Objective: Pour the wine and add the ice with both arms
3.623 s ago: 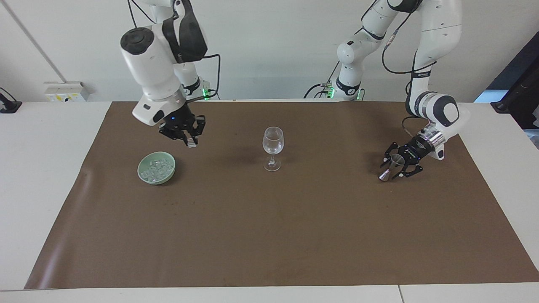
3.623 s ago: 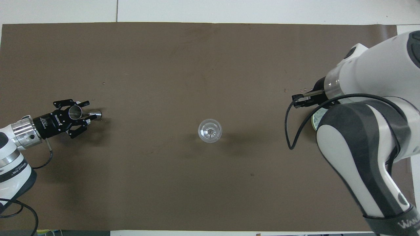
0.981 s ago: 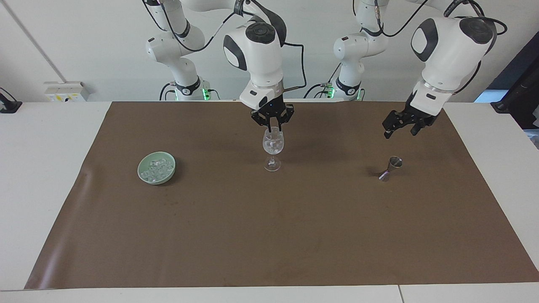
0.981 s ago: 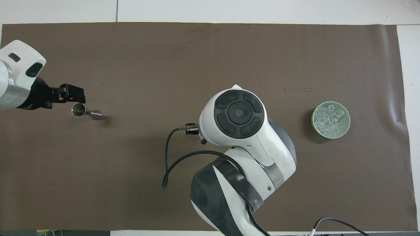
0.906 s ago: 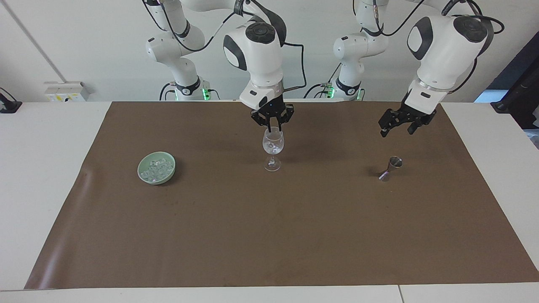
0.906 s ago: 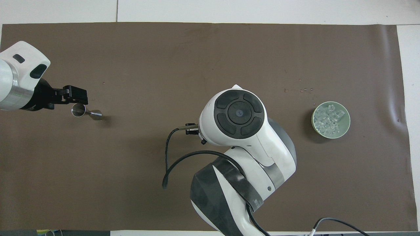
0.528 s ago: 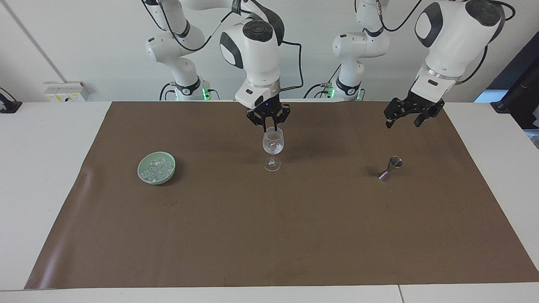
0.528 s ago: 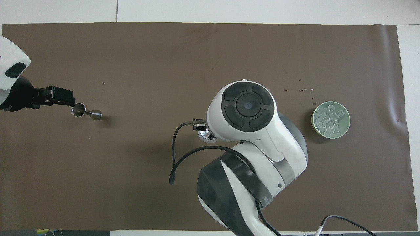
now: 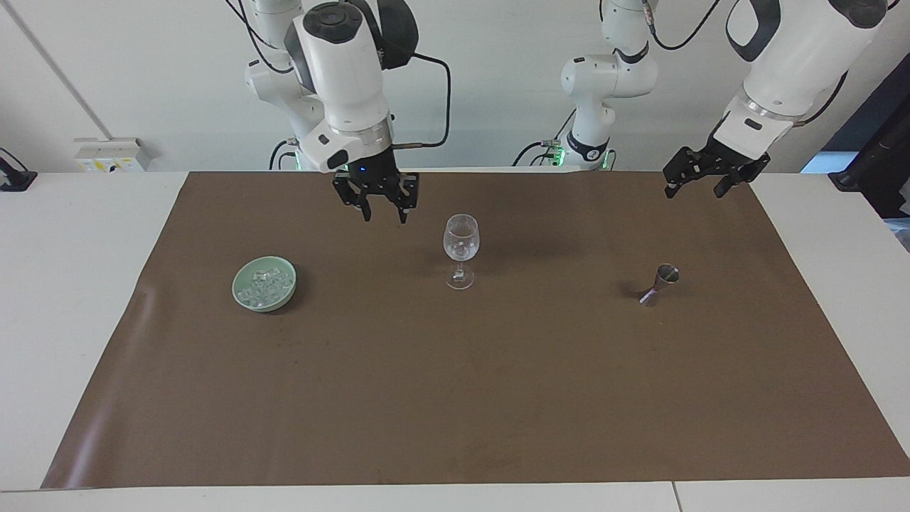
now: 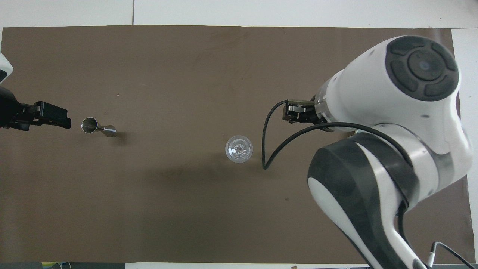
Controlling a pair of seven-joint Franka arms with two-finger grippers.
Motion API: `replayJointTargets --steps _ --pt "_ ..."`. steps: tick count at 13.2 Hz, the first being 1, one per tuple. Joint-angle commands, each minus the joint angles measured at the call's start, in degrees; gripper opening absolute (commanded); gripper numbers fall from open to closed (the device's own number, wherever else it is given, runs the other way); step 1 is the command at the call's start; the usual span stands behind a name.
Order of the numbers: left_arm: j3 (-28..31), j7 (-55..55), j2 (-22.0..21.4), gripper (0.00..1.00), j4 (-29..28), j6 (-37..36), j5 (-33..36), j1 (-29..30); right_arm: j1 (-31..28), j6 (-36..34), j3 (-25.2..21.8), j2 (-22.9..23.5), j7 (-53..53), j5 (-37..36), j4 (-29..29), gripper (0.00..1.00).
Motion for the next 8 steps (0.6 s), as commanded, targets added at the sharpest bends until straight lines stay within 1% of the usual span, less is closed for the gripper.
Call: replayJointTargets --steps 1,2,3,5,6,7,8 --pt "0.3 0.7 -2.2 1.0 -2.6 -0.5 0.7 0.5 -6.8 -5.3 0.6 -3.3 -4.4 -0.4 -1.0 1.0" --pt "0.0 0.7 -2.2 1.0 -2.6 -0.4 0.5 0.9 -10.0 -7.9 0.6 -4.3 -6.9 -0.4 -1.0 1.0" --pt "0.0 0.6 -2.3 1.0 -2.7 -0.2 0.3 1.1 -12.9 -9.8 0.5 -5.0 -11.5 -0.5 -0.9 1.0" --pt "-0.1 1.9 -1.7 1.0 -2.2 0.7 0.0 1.9 -17.6 -11.8 -0.8 -6.6 -19.6 -0.4 -0.9 1.0" --pt "0.0 1.8 -1.6 1.0 -1.9 0.2 -0.9 2.4 -18.0 -13.2 -2.3 -6.9 -20.7 -0.5 -0.8 1.0" --pt "0.1 2.2 -1.4 1.0 -1.7 -0.6 -0.6 2.5 -18.3 -15.4 -4.6 -6.9 -21.5 -0.5 -0.1 1.0" --pt "0.1 2.4 -1.3 1.0 -1.1 -1.0 -0.1 2.5 -18.7 -17.9 -5.7 -6.4 -23.1 -0.6 0.7 1.0"
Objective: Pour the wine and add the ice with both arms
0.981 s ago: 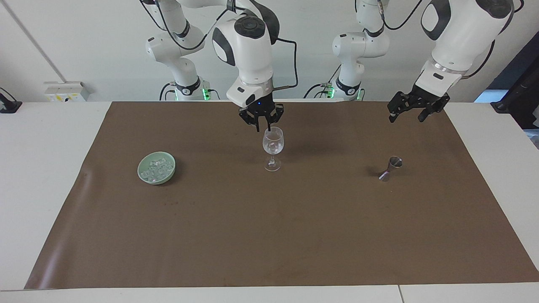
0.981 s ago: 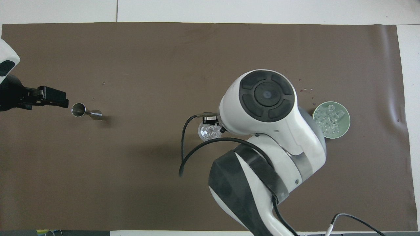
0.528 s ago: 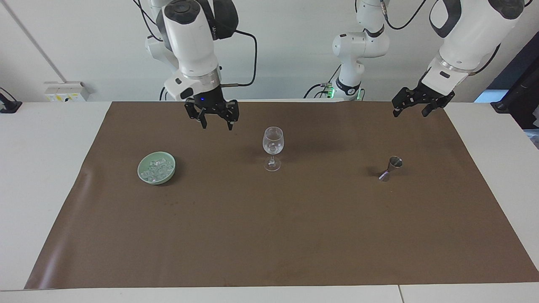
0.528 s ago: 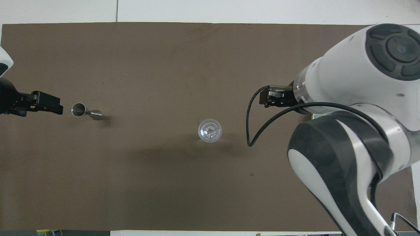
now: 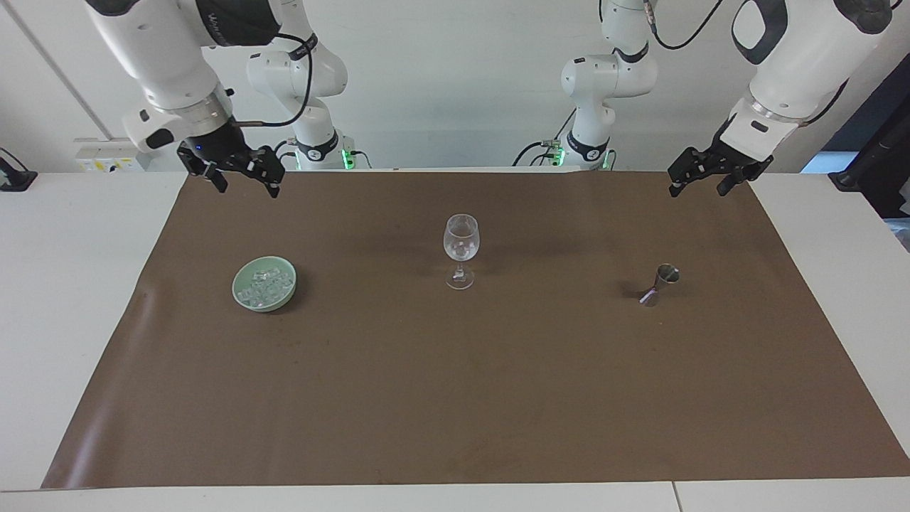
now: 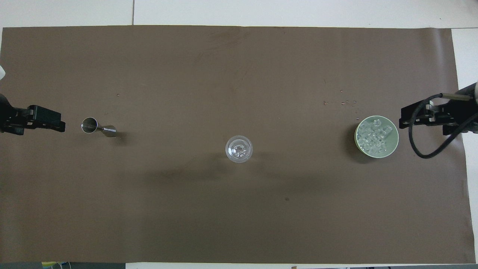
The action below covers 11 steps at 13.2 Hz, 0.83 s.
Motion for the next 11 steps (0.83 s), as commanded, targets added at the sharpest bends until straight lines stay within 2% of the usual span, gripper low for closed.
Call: replayJointTargets --steps 1,2,6,8,11 --pt "-0.1 1.4 -0.1 1.0 0.7 -1.0 0.3 0.6 -0.6 -4.4 -3.6 0.0 -3.6 -0.2 2.6 1.0" --pt "-0.1 1.4 0.4 1.0 1.4 -1.4 0.3 0.5 -0.7 -4.5 -5.4 -0.1 -4.2 -0.2 3.0 1.0" --pt "-0.1 1.4 1.5 1.0 2.7 -1.5 1.8 0.5 -0.7 -3.0 -6.1 -0.4 -6.4 -0.3 2.2 1.0" --pt "-0.1 1.6 1.1 1.0 2.1 -1.3 1.8 0.6 -0.7 -2.4 -7.4 -1.1 -14.2 -0.3 0.3 1.0" --pt "-0.1 2.4 0.8 1.0 1.5 -1.1 1.7 0.6 -0.7 -0.9 -8.2 -1.1 -14.5 -0.3 -0.1 1.0"
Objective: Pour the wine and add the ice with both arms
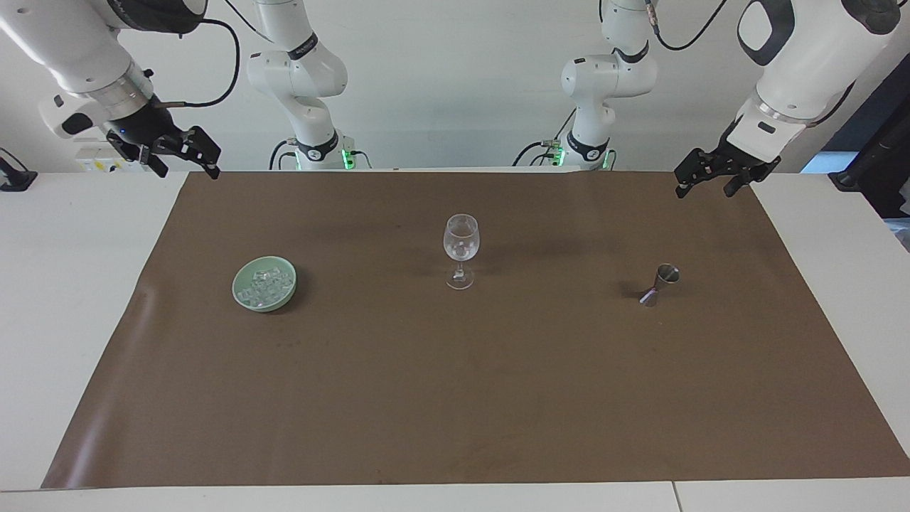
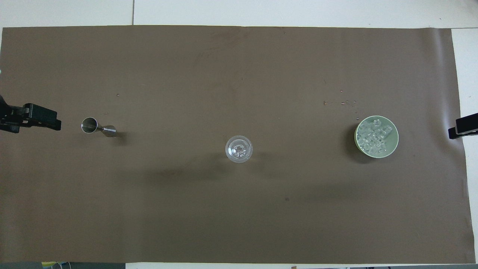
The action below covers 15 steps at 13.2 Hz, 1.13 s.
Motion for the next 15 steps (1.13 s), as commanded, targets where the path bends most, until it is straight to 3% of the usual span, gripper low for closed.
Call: replayJointTargets --steps 1,15 --pt "0.0 1.4 0.1 1.0 0.5 -1.2 0.9 -0.2 -0.3 1.8 0.1 -0.8 -0.2 -0.4 -1.3 1.0" --pt "0.0 2.3 -0.1 1.0 0.3 -1.2 3.5 -0.5 -0.2 2.9 0.8 -0.4 -0.6 -1.3 -0.3 1.0"
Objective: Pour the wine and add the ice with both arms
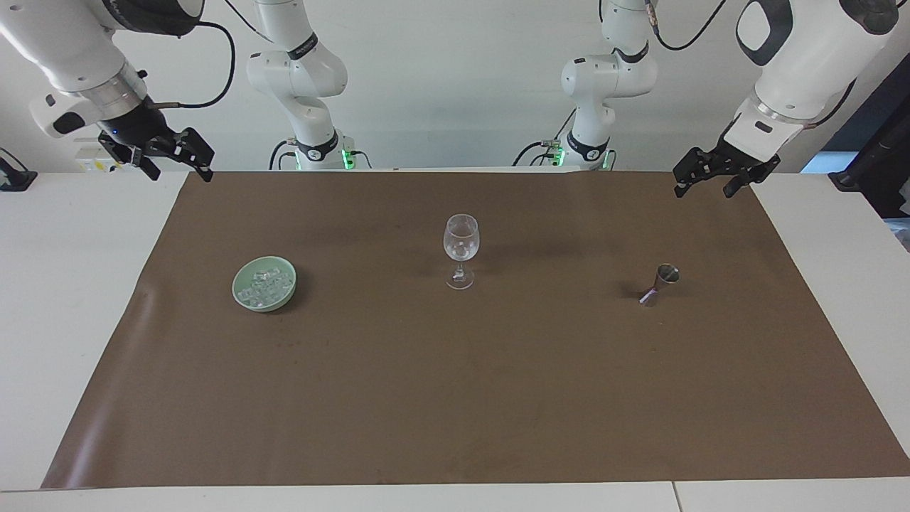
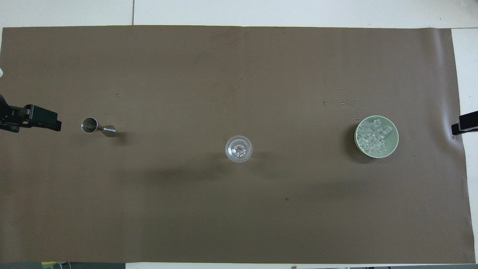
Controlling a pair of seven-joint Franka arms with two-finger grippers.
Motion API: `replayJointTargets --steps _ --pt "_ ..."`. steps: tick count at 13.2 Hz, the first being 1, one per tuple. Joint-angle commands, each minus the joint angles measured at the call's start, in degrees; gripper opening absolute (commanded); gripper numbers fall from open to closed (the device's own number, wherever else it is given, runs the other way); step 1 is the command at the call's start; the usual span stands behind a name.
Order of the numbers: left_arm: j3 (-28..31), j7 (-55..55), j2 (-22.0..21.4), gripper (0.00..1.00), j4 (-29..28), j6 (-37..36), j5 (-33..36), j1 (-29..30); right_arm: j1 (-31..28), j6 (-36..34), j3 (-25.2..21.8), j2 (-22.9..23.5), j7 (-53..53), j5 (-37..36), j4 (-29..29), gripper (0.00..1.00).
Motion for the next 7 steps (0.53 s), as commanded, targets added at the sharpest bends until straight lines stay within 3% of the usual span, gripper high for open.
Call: replayJointTargets --steps 1,7 --pt "0.1 0.8 -0.1 1.0 0.3 -1.0 2.4 -0.4 -0.3 0.8 0.4 -0.6 -0.5 -0.6 -0.4 1.0" --pt "0.1 0.2 -0.1 1.0 0.3 -1.0 2.2 -0.4 -0.2 1.2 0.7 -0.9 -0.6 -0.6 -1.0 1.0"
